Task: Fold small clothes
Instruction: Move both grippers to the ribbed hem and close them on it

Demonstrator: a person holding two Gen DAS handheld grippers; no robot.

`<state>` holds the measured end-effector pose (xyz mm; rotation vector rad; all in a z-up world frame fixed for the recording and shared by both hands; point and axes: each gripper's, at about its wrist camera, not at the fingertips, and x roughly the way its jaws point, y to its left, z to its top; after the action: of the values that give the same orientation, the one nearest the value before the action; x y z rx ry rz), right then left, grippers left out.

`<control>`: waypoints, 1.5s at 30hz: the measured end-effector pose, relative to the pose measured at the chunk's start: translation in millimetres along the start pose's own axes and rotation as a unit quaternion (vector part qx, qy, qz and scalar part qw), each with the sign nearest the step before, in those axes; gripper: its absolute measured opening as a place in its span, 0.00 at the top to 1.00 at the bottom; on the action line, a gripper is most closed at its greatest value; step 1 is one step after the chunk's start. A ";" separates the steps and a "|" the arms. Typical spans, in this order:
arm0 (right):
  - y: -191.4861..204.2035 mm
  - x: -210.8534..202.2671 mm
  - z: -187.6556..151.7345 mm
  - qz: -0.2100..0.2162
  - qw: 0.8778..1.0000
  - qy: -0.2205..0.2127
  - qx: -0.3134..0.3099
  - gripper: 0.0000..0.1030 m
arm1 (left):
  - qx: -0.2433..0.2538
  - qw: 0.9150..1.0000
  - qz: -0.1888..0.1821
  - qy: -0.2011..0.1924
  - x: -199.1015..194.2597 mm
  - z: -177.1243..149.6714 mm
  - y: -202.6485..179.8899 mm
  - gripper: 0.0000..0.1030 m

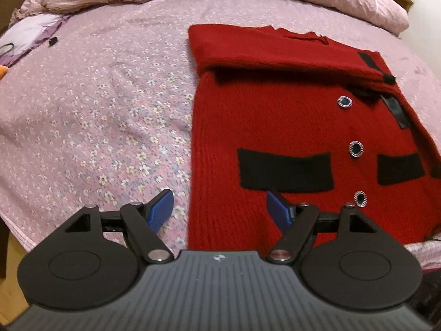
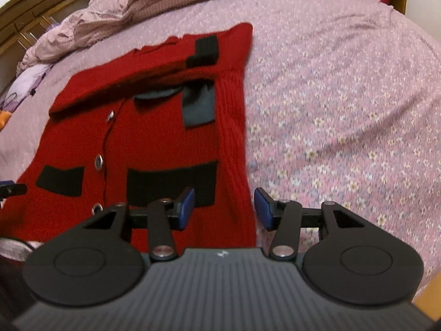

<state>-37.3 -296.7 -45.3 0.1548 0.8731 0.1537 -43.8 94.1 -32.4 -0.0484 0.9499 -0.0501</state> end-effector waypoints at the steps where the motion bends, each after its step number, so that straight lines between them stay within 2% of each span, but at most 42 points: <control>1: 0.0 1.0 -2.2 -0.001 1.000 0.003 -0.002 0.51 | -0.001 1.000 -0.005 0.002 -0.9 0.1 -0.1 0.24; 6: -1.8 1.2 -8.6 0.007 1.000 0.003 -0.003 0.52 | -0.004 0.999 -0.037 0.007 -4.7 -4.3 -2.0 0.24; 17: -1.8 8.4 -12.9 0.054 0.998 0.032 -0.008 0.52 | 0.028 0.998 -0.048 0.020 5.1 -3.3 -12.8 0.24; 22: 1.0 10.7 -14.2 0.061 0.997 0.039 -0.013 0.52 | 0.029 0.997 -0.063 0.024 13.0 -3.4 -17.2 0.24; 29: 1.9 10.2 -15.6 0.066 0.997 0.038 -0.019 0.52 | 0.055 0.997 -0.047 0.030 16.1 -6.6 -29.4 0.26; 34: 8.9 5.5 -24.4 0.065 0.997 0.032 -0.037 0.52 | 0.089 0.994 -0.048 0.044 18.4 -14.2 -42.0 0.28; 37: 11.5 5.4 -26.1 0.063 0.997 0.028 -0.045 0.52 | 0.093 0.993 -0.049 0.049 22.5 -13.8 -43.6 0.28; 38: 10.6 5.9 -25.7 0.065 0.997 0.028 -0.042 0.54 | 0.096 0.993 -0.050 0.049 23.7 -13.6 -44.2 0.28; 42: 5.4 7.8 -25.9 0.064 0.997 0.028 -0.029 0.80 | 0.091 0.993 -0.058 0.044 25.8 -14.7 -42.0 0.29; 45: -1.3 6.6 -25.2 0.072 0.997 0.023 -0.010 0.86 | 0.079 0.995 -0.047 0.037 23.8 -14.0 -38.3 0.42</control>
<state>-52.4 -294.8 -66.4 0.1958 0.9066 0.3024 -42.2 54.1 -57.4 0.0551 1.0150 -0.2161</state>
